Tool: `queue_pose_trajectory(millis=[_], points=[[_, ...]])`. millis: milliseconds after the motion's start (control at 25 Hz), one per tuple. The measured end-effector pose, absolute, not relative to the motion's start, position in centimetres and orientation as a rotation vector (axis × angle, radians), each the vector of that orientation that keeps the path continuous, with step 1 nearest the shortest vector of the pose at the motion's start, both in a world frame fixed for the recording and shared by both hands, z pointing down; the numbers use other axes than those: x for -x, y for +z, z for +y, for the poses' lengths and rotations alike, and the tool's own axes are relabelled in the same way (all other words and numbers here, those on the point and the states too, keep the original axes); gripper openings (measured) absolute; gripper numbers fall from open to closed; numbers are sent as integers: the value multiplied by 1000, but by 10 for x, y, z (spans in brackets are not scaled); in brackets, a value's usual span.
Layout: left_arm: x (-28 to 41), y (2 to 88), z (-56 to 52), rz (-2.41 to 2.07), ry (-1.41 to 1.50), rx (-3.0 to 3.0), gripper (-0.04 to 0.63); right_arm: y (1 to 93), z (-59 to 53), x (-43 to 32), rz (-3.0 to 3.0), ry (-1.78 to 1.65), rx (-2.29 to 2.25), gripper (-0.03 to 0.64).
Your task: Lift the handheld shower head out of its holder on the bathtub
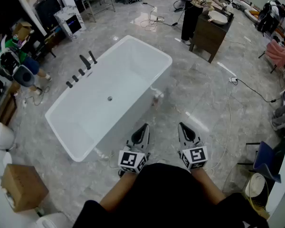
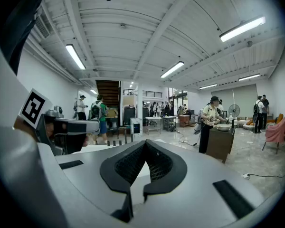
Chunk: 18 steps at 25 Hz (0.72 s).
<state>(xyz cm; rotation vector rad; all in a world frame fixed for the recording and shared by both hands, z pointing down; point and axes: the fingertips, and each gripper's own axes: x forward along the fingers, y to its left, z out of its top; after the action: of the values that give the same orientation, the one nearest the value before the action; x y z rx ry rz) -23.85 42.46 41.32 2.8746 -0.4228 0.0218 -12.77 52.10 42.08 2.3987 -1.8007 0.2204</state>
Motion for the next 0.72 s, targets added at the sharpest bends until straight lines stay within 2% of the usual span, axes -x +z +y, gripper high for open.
queue_pose_trajectory(millis=[280, 720], points=[[231, 413, 428, -411, 6, -2874, 5, 408, 526, 112, -1802, 262, -2520, -2], [232, 418, 437, -413, 14, -2891, 5, 422, 535, 116, -1830, 256, -2440, 0]])
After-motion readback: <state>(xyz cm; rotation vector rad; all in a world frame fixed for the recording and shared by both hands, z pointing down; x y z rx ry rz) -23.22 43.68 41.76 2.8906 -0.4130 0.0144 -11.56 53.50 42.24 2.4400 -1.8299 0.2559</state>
